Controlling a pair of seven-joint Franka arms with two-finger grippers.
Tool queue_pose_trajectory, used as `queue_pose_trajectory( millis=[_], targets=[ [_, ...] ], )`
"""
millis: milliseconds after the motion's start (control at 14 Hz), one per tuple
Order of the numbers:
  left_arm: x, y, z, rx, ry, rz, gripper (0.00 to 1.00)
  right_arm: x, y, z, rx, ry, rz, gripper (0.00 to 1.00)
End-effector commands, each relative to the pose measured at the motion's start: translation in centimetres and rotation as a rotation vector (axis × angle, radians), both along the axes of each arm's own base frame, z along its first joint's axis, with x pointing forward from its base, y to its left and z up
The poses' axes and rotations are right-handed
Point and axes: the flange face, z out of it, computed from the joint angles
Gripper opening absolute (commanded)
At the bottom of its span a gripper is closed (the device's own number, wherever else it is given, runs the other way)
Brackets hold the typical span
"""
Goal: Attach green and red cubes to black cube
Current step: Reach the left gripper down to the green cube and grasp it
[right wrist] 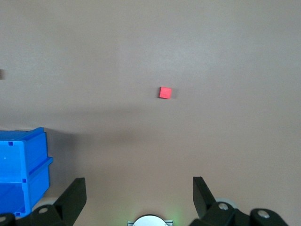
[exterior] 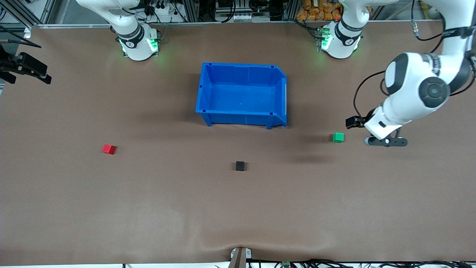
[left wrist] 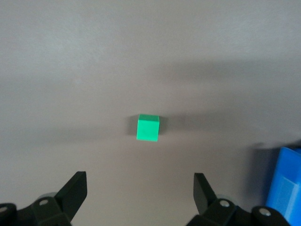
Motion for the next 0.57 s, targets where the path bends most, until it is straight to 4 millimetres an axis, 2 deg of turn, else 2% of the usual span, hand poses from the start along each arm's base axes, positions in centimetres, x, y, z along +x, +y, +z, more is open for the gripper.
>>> queue_pose_trajectory(
  millis=[0,214,357,500],
  targets=[
    [-0.7,0.0,-6.0,0.012,0.038,-0.009,1.00,0.3,-0.3,0.4,0.011,-0.005,0.000,1.00],
    [-0.1,0.4,-11.4,0.043,0.039,-0.049,1.00,0.8,-0.4,-0.2,0.011,0.005,-0.001,1.00],
    [-0.1,0.4,-12.9,0.039,0.043,-0.036,1.00,1.2,-0.4,-0.6,0.019,0.003,-0.002,1.00],
    [-0.1,-0.6,-13.7,0.044,0.039,0.024,1.00,3.0,-0.6,-3.6,0.019,0.056,-0.004,1.00]
  ],
)
